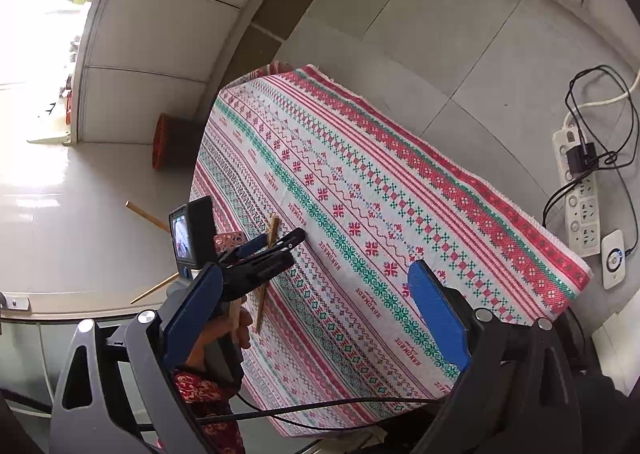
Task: Organize utensils
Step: 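Lower the left tool to the last chopstick and grasp it, then carry the chopstick over the basket and open the left tool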
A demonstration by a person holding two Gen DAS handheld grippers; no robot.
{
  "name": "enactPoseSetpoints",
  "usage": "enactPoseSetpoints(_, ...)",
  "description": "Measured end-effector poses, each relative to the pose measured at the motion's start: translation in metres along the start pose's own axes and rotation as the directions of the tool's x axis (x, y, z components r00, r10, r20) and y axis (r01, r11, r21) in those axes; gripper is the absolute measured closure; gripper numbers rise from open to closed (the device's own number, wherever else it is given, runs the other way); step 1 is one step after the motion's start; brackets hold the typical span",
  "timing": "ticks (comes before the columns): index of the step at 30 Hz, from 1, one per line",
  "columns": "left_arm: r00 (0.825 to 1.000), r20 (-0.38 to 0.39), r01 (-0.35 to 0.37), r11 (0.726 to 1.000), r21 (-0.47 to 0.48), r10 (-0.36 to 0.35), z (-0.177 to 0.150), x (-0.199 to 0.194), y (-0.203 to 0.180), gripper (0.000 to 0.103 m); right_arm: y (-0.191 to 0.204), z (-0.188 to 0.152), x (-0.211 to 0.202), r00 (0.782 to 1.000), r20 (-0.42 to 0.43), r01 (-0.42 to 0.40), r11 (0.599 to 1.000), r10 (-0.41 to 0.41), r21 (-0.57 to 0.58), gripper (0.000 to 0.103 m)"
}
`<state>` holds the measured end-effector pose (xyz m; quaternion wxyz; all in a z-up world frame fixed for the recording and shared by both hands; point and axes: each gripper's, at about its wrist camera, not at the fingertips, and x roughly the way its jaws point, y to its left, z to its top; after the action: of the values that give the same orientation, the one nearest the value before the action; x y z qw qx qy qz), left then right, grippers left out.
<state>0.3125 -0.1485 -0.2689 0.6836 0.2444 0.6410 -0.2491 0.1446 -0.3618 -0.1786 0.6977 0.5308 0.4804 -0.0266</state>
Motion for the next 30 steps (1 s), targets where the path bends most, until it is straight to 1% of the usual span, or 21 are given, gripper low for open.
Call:
enactPoseSetpoints(1, 1.000, 0.000, 0.002, 1.000, 0.013, -0.002, -0.003, -0.001, -0.003, 0.051, -0.002, 0.001, 0.002, 1.000, -0.011, -0.008, 1.000, 0.008, 0.009, 0.012)
enactPoseSetpoints(2, 1.000, 0.002, 0.007, 1.000, 0.029, -0.007, -0.008, -0.004, -0.009, 0.065, -0.002, 0.001, 0.002, 1.000, -0.015, -0.009, 1.000, 0.010, 0.014, 0.012)
enactPoseSetpoints(3, 1.000, 0.013, 0.003, 0.999, 0.050, -0.004, -0.016, -0.006, -0.017, 0.072, -0.003, 0.001, 0.003, 1.000, -0.017, -0.009, 1.000, 0.009, 0.017, 0.012)
enactPoseSetpoints(4, 0.999, 0.028, -0.021, 0.998, 0.067, 0.019, -0.025, -0.007, -0.027, 0.078, -0.003, 0.001, 0.003, 1.000, -0.017, -0.006, 1.000, 0.006, 0.016, 0.012)
enactPoseSetpoints(5, 0.998, 0.052, -0.042, 0.996, 0.074, 0.038, -0.036, -0.008, -0.036, 0.086, -0.002, 0.000, 0.004, 1.000, -0.017, -0.004, 1.000, 0.004, 0.014, 0.012)
enactPoseSetpoints(6, 0.996, 0.069, -0.054, 0.996, 0.071, 0.049, -0.045, -0.008, -0.042, 0.090, -0.001, 0.000, 0.004, 1.000, -0.019, -0.004, 1.000, 0.004, 0.011, 0.012)
enactPoseSetpoints(7, 0.994, 0.092, -0.066, 0.996, 0.062, 0.060, -0.057, -0.009, -0.048, 0.096, 0.000, -0.002, 0.006, 1.000, -0.025, -0.005, 1.000, 0.005, 0.007, 0.012)
enactPoseSetpoints(8, 0.992, 0.108, -0.065, 0.997, 0.050, 0.059, -0.067, -0.010, -0.051, 0.096, 0.000, -0.003, 0.007, 0.999, -0.032, -0.007, 1.000, 0.007, 0.003, 0.012)
enactPoseSetpoints(9, 0.990, 0.133, -0.040, 0.999, 0.020, 0.037, -0.081, -0.012, -0.051, 0.096, 0.001, -0.004, 0.008, 0.999, -0.040, -0.007, 1.000, 0.007, -0.002, 0.012)
enactPoseSetpoints(11, 0.984, 0.179, -0.016, 0.999, -0.041, 0.023, -0.107, -0.020, -0.043, 0.096, 0.004, -0.008, 0.011, 0.999, -0.052, -0.007, 1.000, 0.006, -0.020, 0.012)
enactPoseSetpoints(14, 0.961, 0.276, 0.050, 0.988, -0.145, -0.008, -0.150, -0.051, -0.017, 0.096, 0.015, -0.017, 0.014, 0.997, -0.072, -0.010, 0.997, 0.005, -0.077, 0.012)
enactPoseSetpoints(16, 0.934, 0.358, 0.085, 0.976, -0.201, -0.007, -0.185, -0.084, -0.003, 0.097, 0.026, -0.024, 0.013, 0.997, -0.071, -0.009, 0.990, -0.001, -0.139, 0.012)
enactPoseSetpoints(18, 0.899, 0.437, 0.114, 0.960, -0.255, 0.009, -0.212, -0.122, 0.005, 0.097, 0.038, -0.032, 0.013, 0.997, -0.071, -0.012, 0.979, -0.003, -0.205, 0.012)
enactPoseSetpoints(19, 0.877, 0.480, 0.131, 0.951, -0.280, 0.020, -0.227, -0.142, 0.011, 0.097, 0.045, -0.038, 0.014, 0.996, -0.084, -0.028, 0.969, 0.007, -0.244, 0.012)
enactPoseSetpoints(20, 0.851, 0.523, 0.136, 0.944, -0.301, 0.044, -0.240, -0.163, 0.012, 0.097, 0.051, -0.042, 0.015, 0.995, -0.101, -0.046, 0.960, 0.019, -0.275, 0.012)
enactPoseSetpoints(21, 0.829, 0.555, 0.136, 0.940, -0.314, 0.065, -0.248, -0.180, 0.005, 0.097, 0.057, -0.047, 0.017, 0.993, -0.117, -0.060, 0.950, 0.025, -0.305, 0.012)
enactPoseSetpoints(23, 0.774, 0.625, 0.148, 0.931, -0.335, 0.102, -0.261, -0.220, 0.009, 0.097, 0.063, -0.054, 0.020, 0.992, -0.127, -0.062, 0.937, 0.019, -0.345, 0.012)
enactPoseSetpoints(26, 0.643, 0.746, 0.153, 0.926, -0.346, 0.173, -0.268, -0.293, 0.015, 0.097, 0.068, -0.061, 0.025, 0.992, -0.128, -0.048, 0.922, -0.002, -0.383, 0.012)
enactPoseSetpoints(27, 0.608, 0.771, 0.150, 0.927, -0.344, 0.188, -0.266, -0.308, 0.013, 0.097, 0.068, -0.062, 0.025, 0.992, -0.129, -0.044, 0.921, -0.007, -0.388, 0.012)
enactPoseSetpoints(29, 0.522, 0.818, 0.120, 0.928, -0.352, 0.242, -0.255, -0.344, 0.017, 0.097, 0.067, -0.060, 0.026, 0.992, -0.125, -0.034, 0.920, -0.017, -0.391, 0.012)
enactPoseSetpoints(30, 0.498, 0.825, 0.103, 0.927, -0.362, 0.267, -0.246, -0.355, 0.016, 0.097, 0.067, -0.059, 0.027, 0.992, -0.121, -0.029, 0.922, -0.020, -0.387, 0.012)
